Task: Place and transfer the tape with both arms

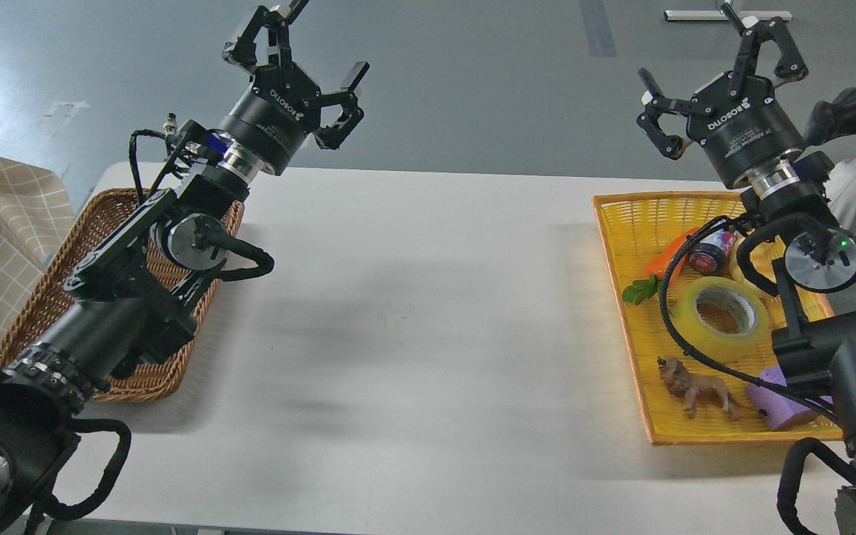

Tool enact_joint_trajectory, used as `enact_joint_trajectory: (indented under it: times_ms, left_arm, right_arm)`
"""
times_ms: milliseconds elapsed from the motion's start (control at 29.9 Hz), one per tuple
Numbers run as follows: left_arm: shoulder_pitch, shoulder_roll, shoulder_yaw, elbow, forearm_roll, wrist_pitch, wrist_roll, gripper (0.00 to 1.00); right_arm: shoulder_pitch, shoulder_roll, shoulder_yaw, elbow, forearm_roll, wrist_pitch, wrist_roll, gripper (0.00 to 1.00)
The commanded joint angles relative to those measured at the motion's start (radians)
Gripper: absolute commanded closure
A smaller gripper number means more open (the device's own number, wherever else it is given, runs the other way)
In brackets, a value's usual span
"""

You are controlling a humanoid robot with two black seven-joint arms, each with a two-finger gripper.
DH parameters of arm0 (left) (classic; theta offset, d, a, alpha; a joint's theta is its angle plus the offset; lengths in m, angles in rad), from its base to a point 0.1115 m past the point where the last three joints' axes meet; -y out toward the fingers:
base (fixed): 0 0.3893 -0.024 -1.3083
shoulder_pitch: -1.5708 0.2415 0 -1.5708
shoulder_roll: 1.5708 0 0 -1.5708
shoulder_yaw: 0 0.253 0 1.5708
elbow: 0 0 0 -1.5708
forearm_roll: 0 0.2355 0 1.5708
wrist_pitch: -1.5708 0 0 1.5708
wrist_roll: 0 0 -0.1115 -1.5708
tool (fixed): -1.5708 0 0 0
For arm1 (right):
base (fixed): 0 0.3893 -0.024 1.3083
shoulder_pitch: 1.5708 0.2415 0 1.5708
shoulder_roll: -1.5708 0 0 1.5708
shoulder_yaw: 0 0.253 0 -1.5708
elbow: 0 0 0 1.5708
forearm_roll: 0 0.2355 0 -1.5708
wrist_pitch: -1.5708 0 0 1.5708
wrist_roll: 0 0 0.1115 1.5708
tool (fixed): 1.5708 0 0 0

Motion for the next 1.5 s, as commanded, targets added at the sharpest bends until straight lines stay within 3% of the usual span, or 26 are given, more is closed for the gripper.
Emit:
enact_joint_trajectory:
  times_ms: [0, 1471]
  left_arm:
    - [-0.005, 0.001, 0.0, -0.001, 0.001, 0.0, 0.003, 0.02]
    - [-0.007, 0.006, -0.002, -0.011, 0.001, 0.0, 0.003, 0.02]
  right_arm:
    - [0.001, -0.001, 0.001, 0.0, 0.0, 0.0, 0.0, 0.0]
    - [-0.005, -0.009, 0.0, 0.014, 0.0, 0.0, -0.003, 0.0]
